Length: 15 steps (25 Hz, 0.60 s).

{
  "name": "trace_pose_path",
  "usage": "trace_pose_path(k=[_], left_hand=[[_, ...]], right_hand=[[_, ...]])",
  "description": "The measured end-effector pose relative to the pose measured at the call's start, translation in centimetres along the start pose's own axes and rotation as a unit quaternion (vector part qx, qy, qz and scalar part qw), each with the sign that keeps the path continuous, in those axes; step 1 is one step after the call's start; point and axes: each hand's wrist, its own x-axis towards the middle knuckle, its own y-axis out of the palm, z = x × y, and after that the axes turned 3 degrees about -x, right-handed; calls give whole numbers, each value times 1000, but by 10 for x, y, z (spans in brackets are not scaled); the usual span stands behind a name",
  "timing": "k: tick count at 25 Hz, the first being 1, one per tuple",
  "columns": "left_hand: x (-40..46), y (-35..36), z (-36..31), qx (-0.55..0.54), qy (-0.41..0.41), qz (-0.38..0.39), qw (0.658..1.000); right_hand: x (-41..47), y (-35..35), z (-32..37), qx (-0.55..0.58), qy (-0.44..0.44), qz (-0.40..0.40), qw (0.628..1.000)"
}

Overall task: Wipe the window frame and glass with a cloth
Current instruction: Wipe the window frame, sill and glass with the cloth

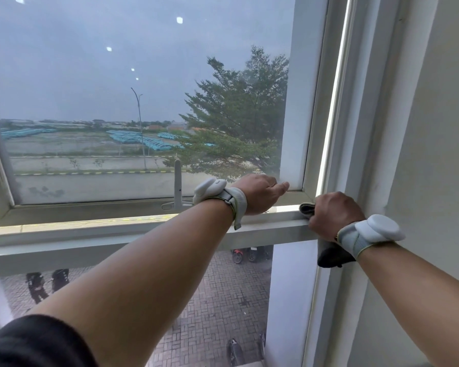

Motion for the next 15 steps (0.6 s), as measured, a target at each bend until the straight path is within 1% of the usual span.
trace_pose_path(k=[15], left_hand=[[-38, -34, 26, -23, -16, 7, 1000]], right_hand=[[-34, -26, 90, 47, -44, -5, 998]])
